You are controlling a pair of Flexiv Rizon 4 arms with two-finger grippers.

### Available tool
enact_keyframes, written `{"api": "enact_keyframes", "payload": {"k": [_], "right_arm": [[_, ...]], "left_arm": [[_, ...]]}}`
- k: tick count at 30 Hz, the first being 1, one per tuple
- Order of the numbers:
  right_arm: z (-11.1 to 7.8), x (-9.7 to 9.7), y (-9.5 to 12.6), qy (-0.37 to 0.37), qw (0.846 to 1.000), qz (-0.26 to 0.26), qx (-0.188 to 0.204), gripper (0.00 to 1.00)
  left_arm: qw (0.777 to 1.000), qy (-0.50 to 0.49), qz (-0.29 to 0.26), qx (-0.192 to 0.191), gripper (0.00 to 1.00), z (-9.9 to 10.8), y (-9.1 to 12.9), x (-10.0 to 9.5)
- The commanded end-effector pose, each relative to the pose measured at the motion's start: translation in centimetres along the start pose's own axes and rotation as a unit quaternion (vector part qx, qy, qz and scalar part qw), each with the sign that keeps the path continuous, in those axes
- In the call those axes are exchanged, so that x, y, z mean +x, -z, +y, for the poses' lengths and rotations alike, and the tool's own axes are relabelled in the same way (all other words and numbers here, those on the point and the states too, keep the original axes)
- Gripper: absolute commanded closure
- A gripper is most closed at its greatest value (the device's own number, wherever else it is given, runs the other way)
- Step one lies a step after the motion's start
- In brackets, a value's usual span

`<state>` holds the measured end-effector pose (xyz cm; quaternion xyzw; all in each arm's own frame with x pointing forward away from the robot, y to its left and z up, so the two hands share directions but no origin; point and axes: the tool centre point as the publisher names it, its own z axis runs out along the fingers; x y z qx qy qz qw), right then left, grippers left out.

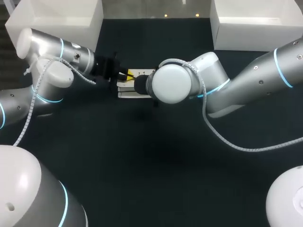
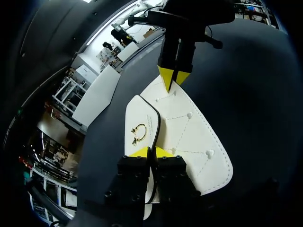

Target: Pick up the bag, open it, inspect its contents, close it, and place it on the opposite side

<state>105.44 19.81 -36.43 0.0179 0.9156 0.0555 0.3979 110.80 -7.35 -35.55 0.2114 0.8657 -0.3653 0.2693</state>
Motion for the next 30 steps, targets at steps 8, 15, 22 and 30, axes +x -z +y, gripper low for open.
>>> {"api": "enact_keyframes", "payload": {"k": [8, 15, 22, 30], "right_arm": [[0.0, 0.1, -0.1, -0.001, 1.000, -0.003, 0.000, 1.00], [0.0, 0.1, -0.1, -0.001, 1.000, -0.003, 0.000, 1.00], [0.0, 0.1, -0.1, -0.001, 1.000, -0.003, 0.000, 1.00], [0.0, 0.1, -0.1, -0.001, 1.000, -0.003, 0.000, 1.00]], "left_arm": [[0.998, -0.053, -0.003, 0.036, 1.00, -0.9, 1.0, 0.8], [0.998, -0.047, -0.006, 0.029, 0.56, -1.1, 0.9, 0.2], [0.998, -0.062, -0.005, 0.028, 0.69, -2.0, 0.0, -0.6], [0.998, -0.062, 0.005, 0.016, 1.00, -1.2, -0.3, -0.6]]}}
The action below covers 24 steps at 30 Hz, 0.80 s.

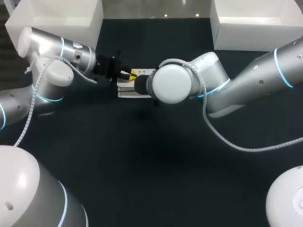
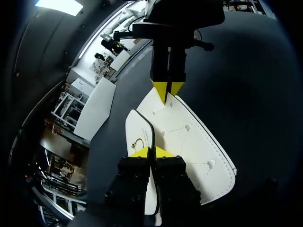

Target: Pick up the bag, open it, inspect its contents, close it, and place it on the opposite side

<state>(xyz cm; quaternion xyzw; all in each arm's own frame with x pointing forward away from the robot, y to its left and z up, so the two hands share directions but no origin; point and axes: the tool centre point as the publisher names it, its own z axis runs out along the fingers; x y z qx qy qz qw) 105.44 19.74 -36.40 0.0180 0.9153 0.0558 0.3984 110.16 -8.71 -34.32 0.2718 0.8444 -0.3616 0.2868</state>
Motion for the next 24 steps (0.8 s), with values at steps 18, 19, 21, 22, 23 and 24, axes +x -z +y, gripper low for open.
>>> {"api": "enact_keyframes", "payload": {"k": [18, 19, 21, 22, 23, 24], "right_arm": [[0.1, 0.2, -0.1, -0.001, 1.000, -0.002, 0.000, 1.00], [0.1, 0.2, -0.1, -0.001, 1.000, -0.002, 0.000, 1.00], [0.1, 0.2, -0.1, -0.001, 1.000, -0.002, 0.000, 1.00], [0.1, 0.2, -0.1, -0.001, 1.000, -0.002, 0.000, 1.00], [0.1, 0.2, -0.1, -0.001, 1.000, -0.002, 0.000, 1.00], [0.1, 0.2, -0.1, -0.001, 1.000, -0.002, 0.000, 1.00]], "left_arm": [[0.998, -0.019, 0.013, 0.059, 1.00, 0.6, 0.9, 0.9], [0.998, -0.021, 0.015, 0.061, 1.00, 0.5, 0.7, 0.9], [0.999, -0.024, 0.017, 0.041, 1.00, 0.4, 0.4, 0.9], [1.000, -0.024, 0.018, 0.008, 1.00, 0.4, -0.1, 0.9], [0.999, -0.025, 0.020, 0.002, 1.00, 0.5, -0.4, 0.8], [0.999, -0.022, 0.022, 0.004, 1.00, 0.5, -0.4, 0.8]]}}
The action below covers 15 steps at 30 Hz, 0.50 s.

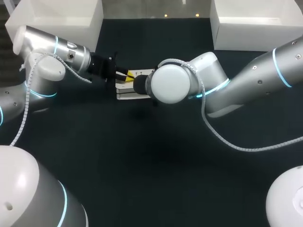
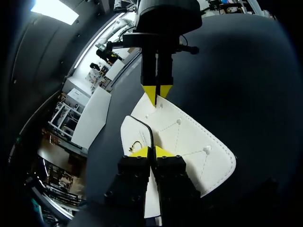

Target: Pick up the bag, open it, inspect its contents, close it, and place it on the opposite side

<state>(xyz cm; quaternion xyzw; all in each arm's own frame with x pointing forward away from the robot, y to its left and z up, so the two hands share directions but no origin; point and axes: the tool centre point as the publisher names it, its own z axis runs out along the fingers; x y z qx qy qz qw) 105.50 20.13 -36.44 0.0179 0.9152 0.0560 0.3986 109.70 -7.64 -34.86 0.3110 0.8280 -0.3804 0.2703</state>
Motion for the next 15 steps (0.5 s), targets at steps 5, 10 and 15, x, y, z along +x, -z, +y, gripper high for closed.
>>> {"api": "enact_keyframes", "payload": {"k": [5, 10, 15], "right_arm": [[-0.3, 0.2, 0.0, -0.001, 1.000, -0.002, 0.000, 1.00], [-0.3, 0.2, 0.0, -0.001, 1.000, -0.002, 0.000, 1.00], [-0.3, 0.2, 0.0, -0.001, 1.000, -0.002, 0.000, 1.00]], "left_arm": [[0.997, 0.034, -0.015, -0.060, 1.00, 0.7, -1.4, -0.8], [0.997, 0.035, -0.022, -0.059, 1.00, 0.8, -1.0, -1.2], [0.999, 0.018, -0.020, -0.021, 1.00, 0.6, 0.0, -1.0]]}}
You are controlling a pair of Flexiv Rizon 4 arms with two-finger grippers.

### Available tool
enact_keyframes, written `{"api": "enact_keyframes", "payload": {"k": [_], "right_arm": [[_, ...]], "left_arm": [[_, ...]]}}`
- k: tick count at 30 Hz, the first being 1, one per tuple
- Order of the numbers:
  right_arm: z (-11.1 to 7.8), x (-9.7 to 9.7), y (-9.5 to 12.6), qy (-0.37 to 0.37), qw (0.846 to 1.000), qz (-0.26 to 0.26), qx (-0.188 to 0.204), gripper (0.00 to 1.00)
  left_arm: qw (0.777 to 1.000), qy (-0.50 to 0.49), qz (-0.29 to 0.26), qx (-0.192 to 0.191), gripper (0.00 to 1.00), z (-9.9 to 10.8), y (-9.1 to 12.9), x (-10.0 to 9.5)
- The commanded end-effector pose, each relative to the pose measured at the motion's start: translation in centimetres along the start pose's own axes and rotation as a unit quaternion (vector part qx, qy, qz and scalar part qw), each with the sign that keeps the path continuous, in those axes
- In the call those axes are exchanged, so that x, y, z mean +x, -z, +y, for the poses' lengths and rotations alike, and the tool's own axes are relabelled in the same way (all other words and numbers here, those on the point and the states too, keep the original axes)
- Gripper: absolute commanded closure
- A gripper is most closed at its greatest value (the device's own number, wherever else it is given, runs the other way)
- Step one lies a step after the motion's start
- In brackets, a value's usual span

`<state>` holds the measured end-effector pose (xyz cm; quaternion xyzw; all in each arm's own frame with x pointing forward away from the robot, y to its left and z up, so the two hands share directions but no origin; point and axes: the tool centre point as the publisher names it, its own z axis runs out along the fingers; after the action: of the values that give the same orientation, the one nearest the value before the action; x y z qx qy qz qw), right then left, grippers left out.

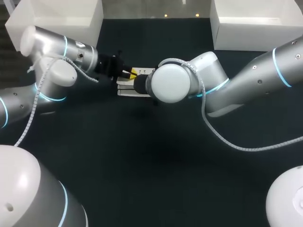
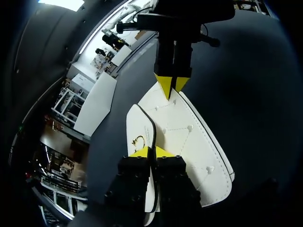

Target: Pick up the bag, open it, inspect its contents, close it, and place it on the opposite side

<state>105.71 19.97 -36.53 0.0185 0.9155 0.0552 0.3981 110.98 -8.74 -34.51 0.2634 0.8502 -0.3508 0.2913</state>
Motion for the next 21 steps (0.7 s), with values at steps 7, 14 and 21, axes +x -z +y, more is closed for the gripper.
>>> {"api": "enact_keyframes", "payload": {"k": [7, 14, 21], "right_arm": [[-0.1, 0.2, 0.2, 0.000, 1.000, -0.003, -0.001, 1.00], [-0.1, 0.2, 0.2, 0.000, 1.000, -0.003, -0.001, 1.00], [0.1, 0.1, 0.8, 0.003, 1.000, 0.003, -0.004, 0.65]], "left_arm": [[0.999, -0.017, 0.014, 0.028, 1.00, 0.3, 0.5, 0.6], [1.000, 0.007, 0.012, 0.017, 0.33, 0.2, 0.3, 0.1], [1.000, 0.024, -0.004, 0.012, 0.00, -0.5, 1.8, -0.5]]}}
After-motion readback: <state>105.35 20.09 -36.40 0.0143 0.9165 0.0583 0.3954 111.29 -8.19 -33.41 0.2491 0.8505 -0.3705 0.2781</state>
